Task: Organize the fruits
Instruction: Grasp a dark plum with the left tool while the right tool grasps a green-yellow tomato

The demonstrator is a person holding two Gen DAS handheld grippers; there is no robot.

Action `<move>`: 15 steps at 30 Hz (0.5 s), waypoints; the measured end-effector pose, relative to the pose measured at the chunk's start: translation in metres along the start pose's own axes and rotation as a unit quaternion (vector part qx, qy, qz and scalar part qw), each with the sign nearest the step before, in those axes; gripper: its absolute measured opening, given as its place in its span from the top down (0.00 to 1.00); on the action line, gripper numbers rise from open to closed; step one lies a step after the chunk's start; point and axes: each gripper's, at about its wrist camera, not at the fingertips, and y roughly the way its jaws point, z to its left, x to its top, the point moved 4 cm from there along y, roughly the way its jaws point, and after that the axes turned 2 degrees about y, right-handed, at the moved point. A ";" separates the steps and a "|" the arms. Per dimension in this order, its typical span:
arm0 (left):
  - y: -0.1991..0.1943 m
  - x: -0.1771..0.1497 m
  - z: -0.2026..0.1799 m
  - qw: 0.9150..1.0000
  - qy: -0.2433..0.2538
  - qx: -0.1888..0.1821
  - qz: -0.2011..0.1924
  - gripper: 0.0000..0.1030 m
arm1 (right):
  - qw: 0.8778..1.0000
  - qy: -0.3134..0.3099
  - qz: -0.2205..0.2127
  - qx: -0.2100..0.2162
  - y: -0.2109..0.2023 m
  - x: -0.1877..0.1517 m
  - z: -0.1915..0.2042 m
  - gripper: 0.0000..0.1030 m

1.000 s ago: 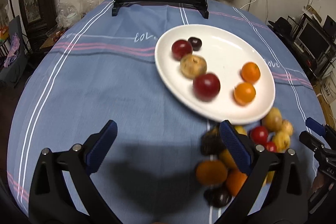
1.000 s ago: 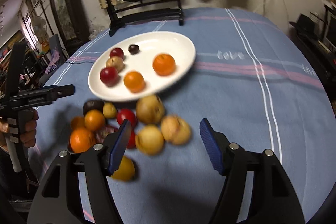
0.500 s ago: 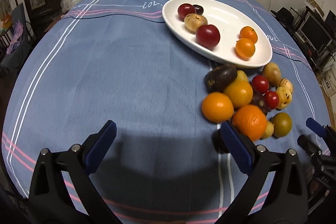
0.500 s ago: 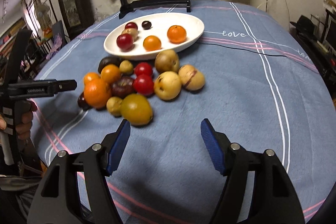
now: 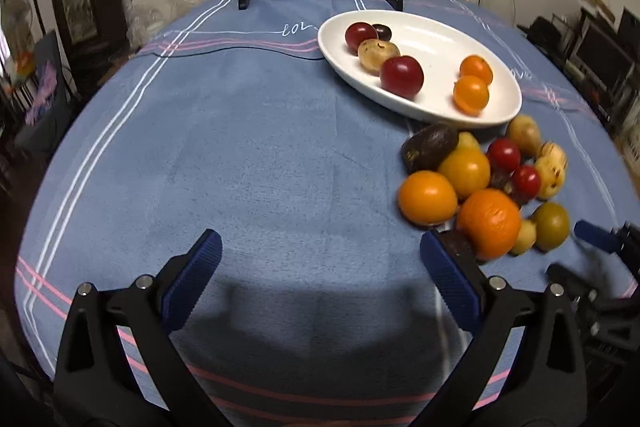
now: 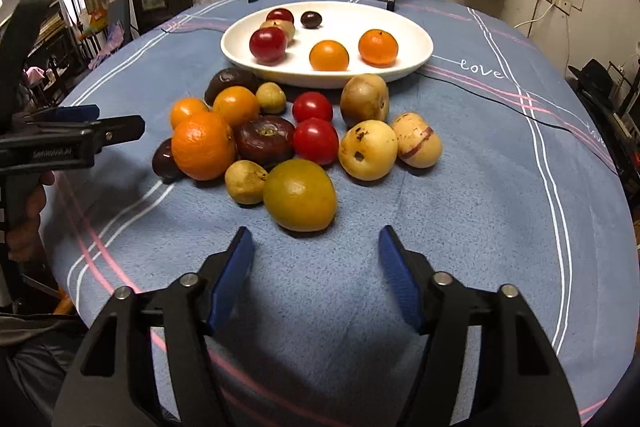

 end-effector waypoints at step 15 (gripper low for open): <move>0.001 -0.016 -0.016 0.997 0.046 -0.050 0.027 0.02 | 1.000 -0.024 0.014 -0.004 0.022 0.019 0.006 0.56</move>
